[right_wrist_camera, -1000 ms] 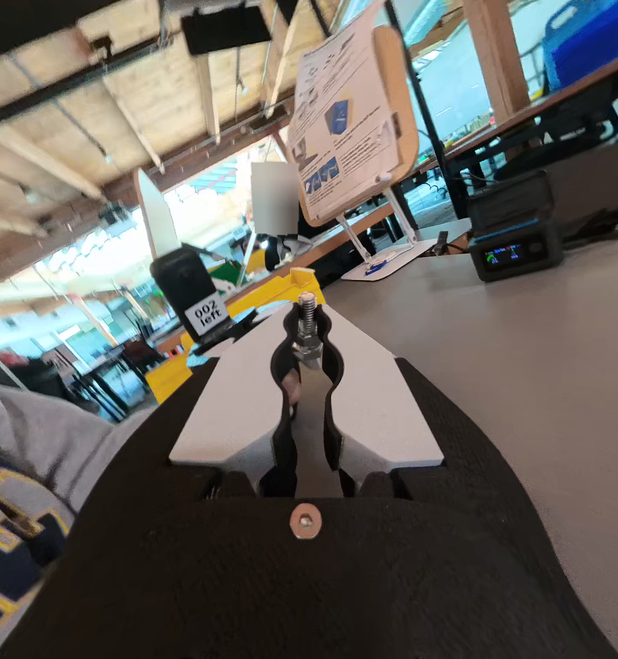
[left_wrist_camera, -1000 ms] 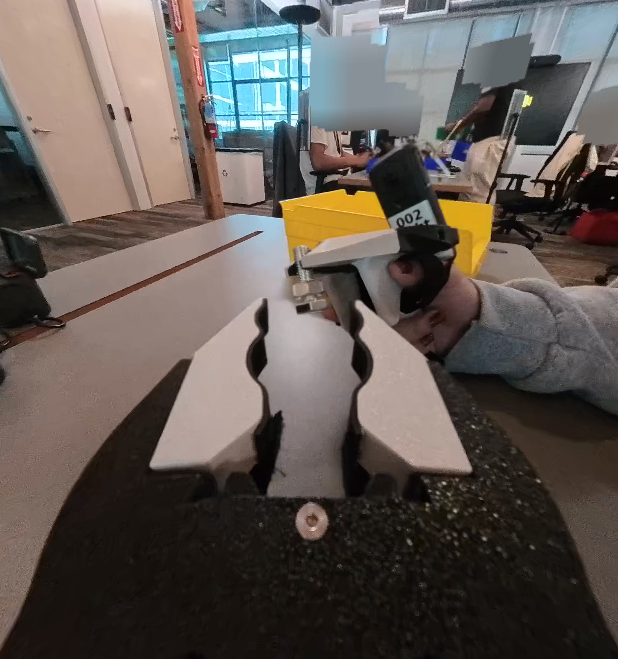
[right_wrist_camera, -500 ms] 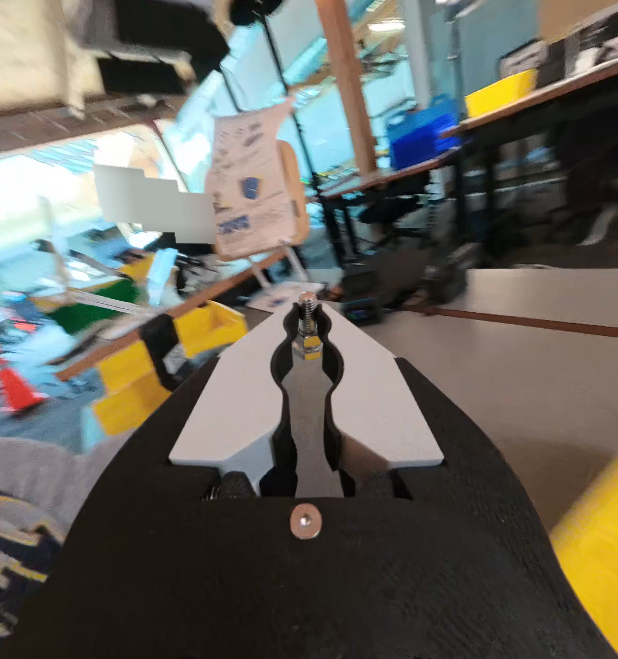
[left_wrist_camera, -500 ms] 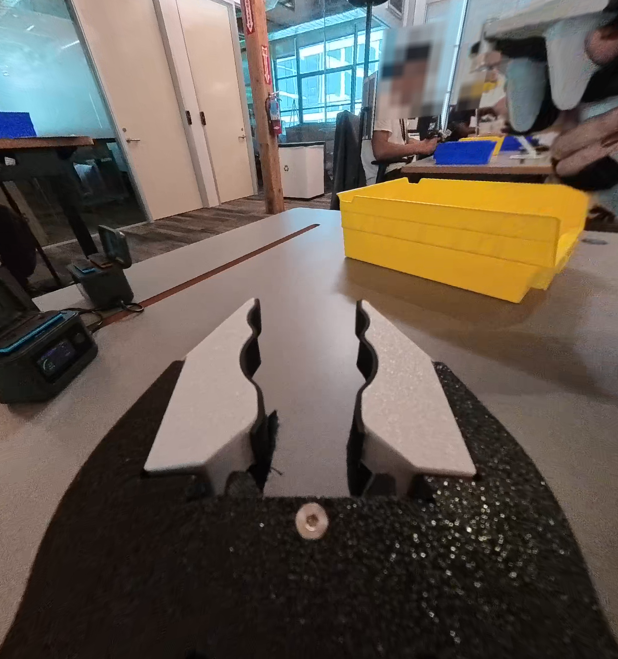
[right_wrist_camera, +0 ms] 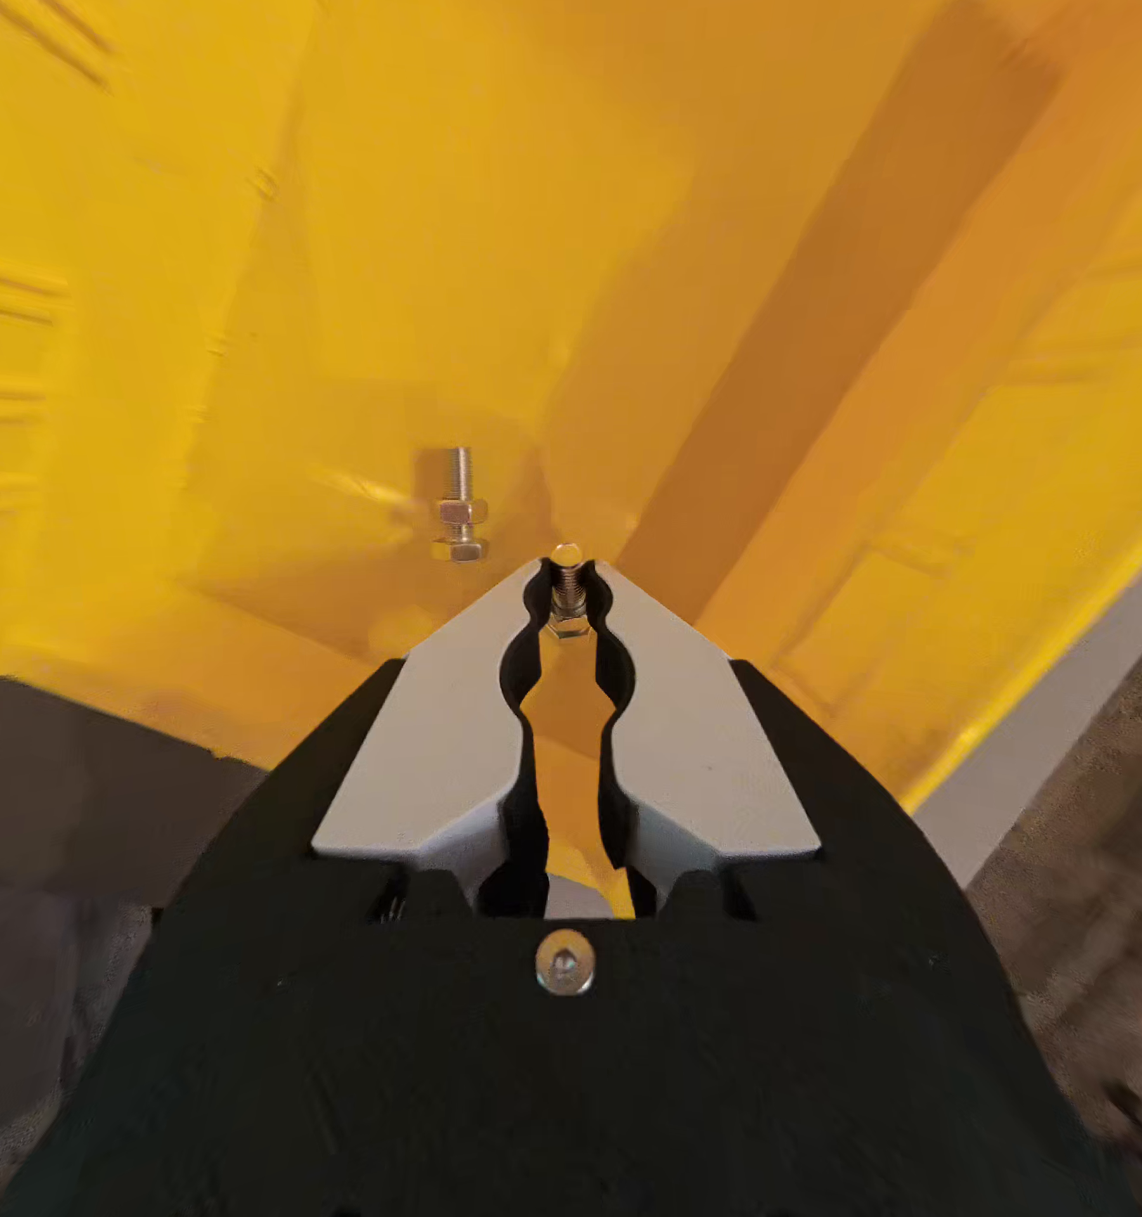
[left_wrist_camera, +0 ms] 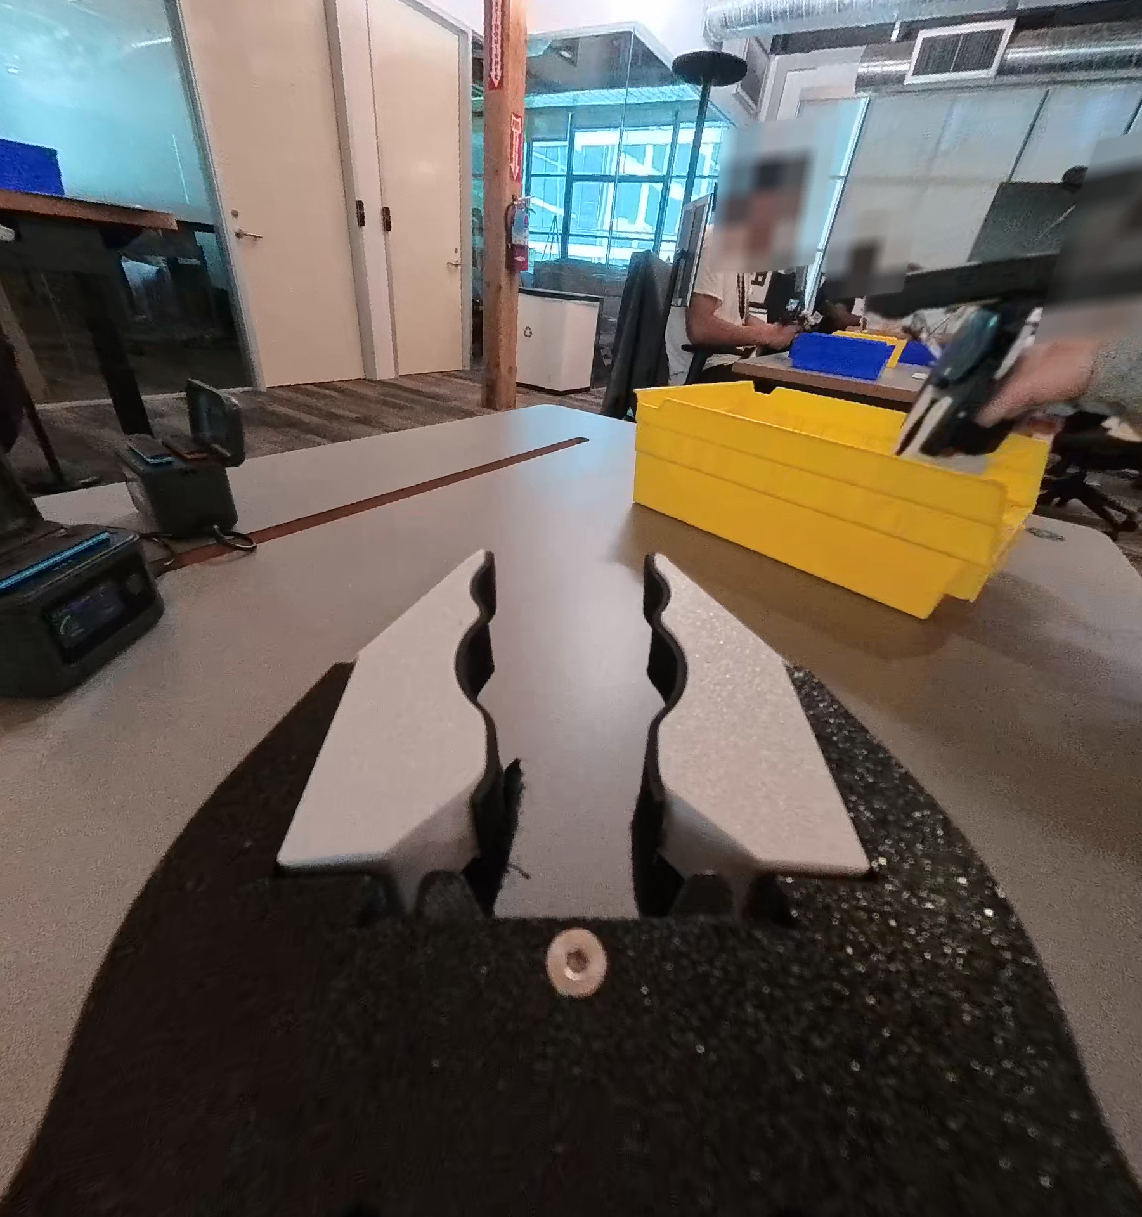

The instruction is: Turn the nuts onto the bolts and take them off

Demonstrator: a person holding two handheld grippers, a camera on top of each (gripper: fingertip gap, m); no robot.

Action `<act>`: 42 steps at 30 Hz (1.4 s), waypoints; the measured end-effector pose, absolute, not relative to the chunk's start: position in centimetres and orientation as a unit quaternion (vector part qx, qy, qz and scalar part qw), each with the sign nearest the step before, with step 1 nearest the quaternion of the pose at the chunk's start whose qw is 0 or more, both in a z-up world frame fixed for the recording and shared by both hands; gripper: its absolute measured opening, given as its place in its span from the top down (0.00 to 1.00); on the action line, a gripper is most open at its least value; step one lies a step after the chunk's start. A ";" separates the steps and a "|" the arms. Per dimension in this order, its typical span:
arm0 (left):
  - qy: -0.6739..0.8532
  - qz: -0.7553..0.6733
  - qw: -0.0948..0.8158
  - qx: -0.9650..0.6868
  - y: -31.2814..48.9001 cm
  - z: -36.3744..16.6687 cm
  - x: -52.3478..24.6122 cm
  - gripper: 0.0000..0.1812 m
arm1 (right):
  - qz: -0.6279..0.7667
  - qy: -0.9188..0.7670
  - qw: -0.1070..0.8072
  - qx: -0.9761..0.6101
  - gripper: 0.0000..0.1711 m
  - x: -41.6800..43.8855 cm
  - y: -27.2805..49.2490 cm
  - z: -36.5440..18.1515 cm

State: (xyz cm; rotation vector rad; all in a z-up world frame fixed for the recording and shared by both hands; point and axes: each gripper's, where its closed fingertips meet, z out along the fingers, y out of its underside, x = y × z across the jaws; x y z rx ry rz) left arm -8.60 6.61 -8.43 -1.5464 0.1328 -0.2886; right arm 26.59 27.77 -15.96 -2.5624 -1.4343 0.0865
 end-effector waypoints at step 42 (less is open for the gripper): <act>0.006 0.041 0.655 -0.755 7.3 -10.5 -12.1 1.00 | 0.270 -0.442 0.601 -0.609 0.95 -4.7 16.8 -10.5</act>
